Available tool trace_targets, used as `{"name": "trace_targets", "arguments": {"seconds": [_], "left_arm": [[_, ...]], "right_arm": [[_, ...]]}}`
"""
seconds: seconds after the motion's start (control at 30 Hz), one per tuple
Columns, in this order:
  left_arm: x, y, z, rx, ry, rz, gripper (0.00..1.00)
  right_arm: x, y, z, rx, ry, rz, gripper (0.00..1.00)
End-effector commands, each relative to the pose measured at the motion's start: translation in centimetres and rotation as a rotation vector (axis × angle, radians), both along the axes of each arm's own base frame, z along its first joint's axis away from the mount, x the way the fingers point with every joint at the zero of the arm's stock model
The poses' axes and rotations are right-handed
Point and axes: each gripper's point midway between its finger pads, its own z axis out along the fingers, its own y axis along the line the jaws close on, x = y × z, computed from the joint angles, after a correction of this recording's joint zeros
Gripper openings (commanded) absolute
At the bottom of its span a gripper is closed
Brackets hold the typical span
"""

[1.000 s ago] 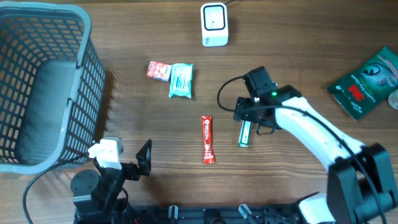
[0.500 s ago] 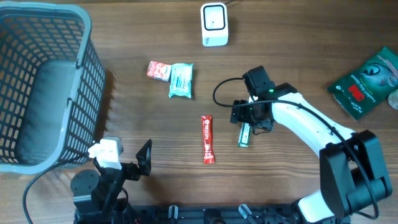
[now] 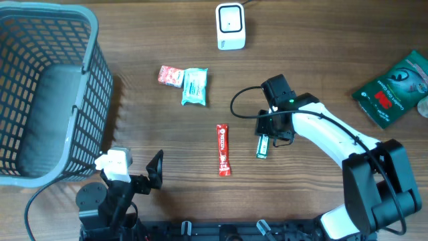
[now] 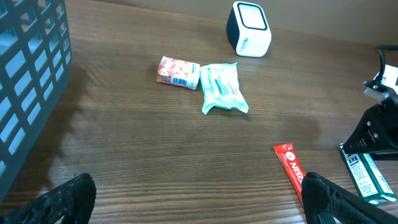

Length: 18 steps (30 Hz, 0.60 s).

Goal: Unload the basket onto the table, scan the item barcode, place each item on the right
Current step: 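Move right gripper to the green-white AXE box and grasp it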

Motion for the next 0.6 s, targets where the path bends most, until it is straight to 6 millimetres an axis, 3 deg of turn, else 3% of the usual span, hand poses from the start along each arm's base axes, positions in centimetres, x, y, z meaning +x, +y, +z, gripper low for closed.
{"name": "trace_targets", "arguments": {"seconds": [0.0,0.2,0.27,0.3,0.5,0.57], "left_arm": [[0.02,-0.05,-0.06,0.011,-0.005,-0.009,1.00],[0.02,-0.05,-0.05,0.011,-0.006,-0.009,1.00],[0.02,-0.05,-0.05,0.011,-0.006,-0.009,1.00],[0.02,-0.05,-0.05,0.011,-0.006,-0.009,1.00],[0.02,-0.05,-0.06,0.011,-0.005,-0.009,1.00],[0.02,-0.05,-0.05,0.011,-0.006,-0.009,1.00]], "right_arm": [[-0.13,-0.59,-0.56,-0.024,0.012,-0.005,0.43],[-0.20,-0.49,-0.56,-0.017,0.015,-0.003,0.41],[-0.61,-0.66,-0.62,-0.025,0.032,-0.003,0.52],[-0.80,-0.76,-0.67,-0.028,0.040,-0.003,0.53],[-0.49,-0.77,-0.80,-0.032,0.028,-0.005,0.39],[-0.62,-0.89,-1.27,-0.041,0.041,-0.005,0.39]]}}
